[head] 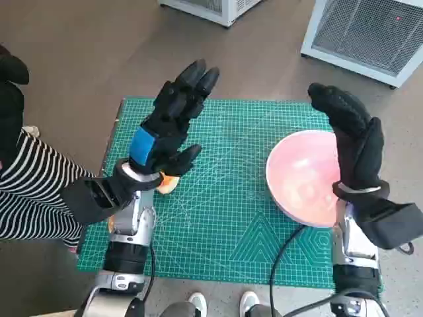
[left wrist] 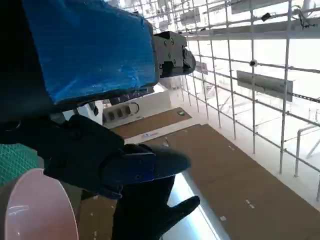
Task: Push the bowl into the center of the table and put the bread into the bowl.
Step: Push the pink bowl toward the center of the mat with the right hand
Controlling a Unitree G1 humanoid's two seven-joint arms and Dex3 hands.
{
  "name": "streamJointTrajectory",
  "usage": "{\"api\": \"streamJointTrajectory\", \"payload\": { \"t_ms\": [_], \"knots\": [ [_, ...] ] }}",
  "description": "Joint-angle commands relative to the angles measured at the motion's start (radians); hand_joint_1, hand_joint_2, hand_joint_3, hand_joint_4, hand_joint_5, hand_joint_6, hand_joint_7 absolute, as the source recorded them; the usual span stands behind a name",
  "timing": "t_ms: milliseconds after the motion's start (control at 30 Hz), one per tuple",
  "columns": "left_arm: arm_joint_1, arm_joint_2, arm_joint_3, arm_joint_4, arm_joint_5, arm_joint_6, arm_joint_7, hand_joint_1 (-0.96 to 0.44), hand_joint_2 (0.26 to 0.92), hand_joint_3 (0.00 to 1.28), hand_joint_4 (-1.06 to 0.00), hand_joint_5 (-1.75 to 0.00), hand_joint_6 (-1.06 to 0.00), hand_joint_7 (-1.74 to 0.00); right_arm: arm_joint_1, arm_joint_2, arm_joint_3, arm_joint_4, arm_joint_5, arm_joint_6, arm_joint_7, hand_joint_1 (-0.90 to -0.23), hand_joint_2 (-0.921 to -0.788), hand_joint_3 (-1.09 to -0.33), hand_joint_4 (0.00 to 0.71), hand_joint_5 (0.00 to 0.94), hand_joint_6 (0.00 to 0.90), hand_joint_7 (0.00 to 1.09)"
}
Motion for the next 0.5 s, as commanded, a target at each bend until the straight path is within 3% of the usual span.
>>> {"api": "streamJointTrajectory", "payload": {
  "t_ms": [33, 500],
  "knots": [
    [0.013, 0.007, -0.005, -0.018, 0.013, 0.001, 0.004, -0.6, 0.821, 0.55, 0.0, -0.08, 0.0, -0.28, 0.02, 0.01, 0.008, 0.013, 0.0, 0.015, 0.004, -0.678, -0.921, -0.699, 0.157, 0.0, 0.045, 0.47],
    [0.013, 0.009, -0.001, -0.015, 0.013, -0.012, 0.011, -0.58, 0.803, 0.59, 0.0, -0.07, 0.0, -0.27, 0.01, 0.025, 0.039, 0.023, -0.033, 0.021, -0.007, -0.665, -0.921, -0.732, 0.146, 0.0, 0.017, 0.48]
  ]
}}
